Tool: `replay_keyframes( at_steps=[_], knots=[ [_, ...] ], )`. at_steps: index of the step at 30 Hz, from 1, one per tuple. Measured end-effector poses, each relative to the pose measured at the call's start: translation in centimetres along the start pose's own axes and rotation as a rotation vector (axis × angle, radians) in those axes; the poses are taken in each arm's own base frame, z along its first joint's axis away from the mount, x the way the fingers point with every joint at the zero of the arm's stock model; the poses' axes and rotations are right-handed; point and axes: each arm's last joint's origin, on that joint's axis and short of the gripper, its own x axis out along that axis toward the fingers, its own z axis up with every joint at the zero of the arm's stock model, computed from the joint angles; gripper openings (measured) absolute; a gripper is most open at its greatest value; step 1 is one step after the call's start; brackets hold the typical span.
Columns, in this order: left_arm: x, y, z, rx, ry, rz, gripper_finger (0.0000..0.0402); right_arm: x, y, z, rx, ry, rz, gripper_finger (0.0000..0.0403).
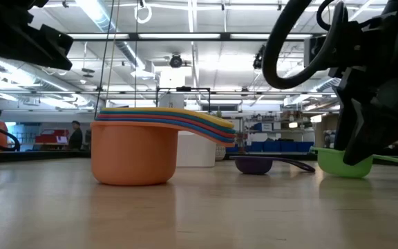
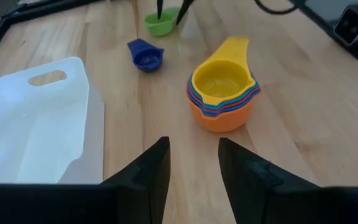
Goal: Nest measuring cups in basket
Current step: Stack the green measuring cup on the top of the yellow measuring cup
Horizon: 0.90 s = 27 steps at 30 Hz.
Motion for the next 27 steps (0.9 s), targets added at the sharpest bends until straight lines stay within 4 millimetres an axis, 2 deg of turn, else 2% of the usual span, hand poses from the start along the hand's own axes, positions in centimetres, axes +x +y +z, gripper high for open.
replay_keyframes(
  at_steps=[8,18,22,27],
  knots=[
    [-0.6,0.6,-1.7,-0.040,-0.112,0.004,0.0144,0.5,-0.5,0.5,0.039,0.068,0.036,0.0153],
    [-0.4,0.6,-3.2,-0.082,-0.097,0.001,0.0144,0.7,-0.7,0.9,0.085,0.099,0.069,0.0105],
    [-0.4,0.6,-3.1,-0.087,-0.109,-0.008,0.0144,0.0,-1.4,1.3,0.170,0.108,0.106,0.0119],
    [-0.5,0.6,-2.9,-0.076,-0.121,-0.009,0.0144,-1.2,-2.2,1.3,0.287,0.125,0.132,0.0167]
  ],
)
